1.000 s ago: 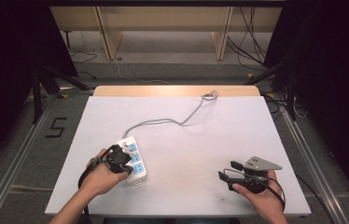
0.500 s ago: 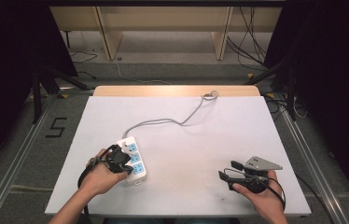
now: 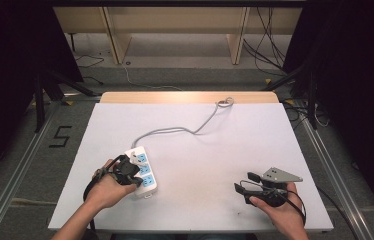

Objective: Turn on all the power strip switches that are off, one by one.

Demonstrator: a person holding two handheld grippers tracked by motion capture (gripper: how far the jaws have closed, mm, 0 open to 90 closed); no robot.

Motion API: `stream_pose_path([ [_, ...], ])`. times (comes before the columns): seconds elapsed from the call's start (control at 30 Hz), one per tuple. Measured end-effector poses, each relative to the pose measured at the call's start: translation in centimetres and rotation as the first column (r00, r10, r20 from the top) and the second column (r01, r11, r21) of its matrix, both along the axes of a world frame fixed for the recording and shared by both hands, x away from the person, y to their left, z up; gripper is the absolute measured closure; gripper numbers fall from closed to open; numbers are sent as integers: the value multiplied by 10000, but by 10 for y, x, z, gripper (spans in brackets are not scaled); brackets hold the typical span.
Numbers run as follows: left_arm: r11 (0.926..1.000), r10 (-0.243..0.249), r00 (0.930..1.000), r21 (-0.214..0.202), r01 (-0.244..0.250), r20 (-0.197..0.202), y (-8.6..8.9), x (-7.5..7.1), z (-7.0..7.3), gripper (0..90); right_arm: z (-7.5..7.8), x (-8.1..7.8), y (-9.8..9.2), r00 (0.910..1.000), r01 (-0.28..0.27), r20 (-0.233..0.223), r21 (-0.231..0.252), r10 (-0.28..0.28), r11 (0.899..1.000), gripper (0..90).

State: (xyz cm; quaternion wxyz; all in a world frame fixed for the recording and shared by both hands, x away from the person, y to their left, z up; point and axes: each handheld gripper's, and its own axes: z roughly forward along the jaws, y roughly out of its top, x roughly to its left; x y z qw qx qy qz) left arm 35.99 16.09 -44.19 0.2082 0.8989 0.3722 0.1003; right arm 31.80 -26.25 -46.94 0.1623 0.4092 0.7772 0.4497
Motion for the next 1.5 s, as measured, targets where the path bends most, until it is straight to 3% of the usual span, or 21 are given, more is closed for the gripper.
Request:
stream_pose_path([
  [0.83,9999,62,9996,-127,-58,284,3,1,1,899,0,0,0,10000,-13,29,-10,13,10000,340],
  [1.2,9988,107,9966,-493,-67,817,7,0,6,897,0,0,-1,10000,0,34,-4,0,10000,340],
  [1.5,9946,246,9876,-1037,-85,1552,11,-1,10,842,1,-1,-1,10000,-12,44,6,12,10000,340],
])
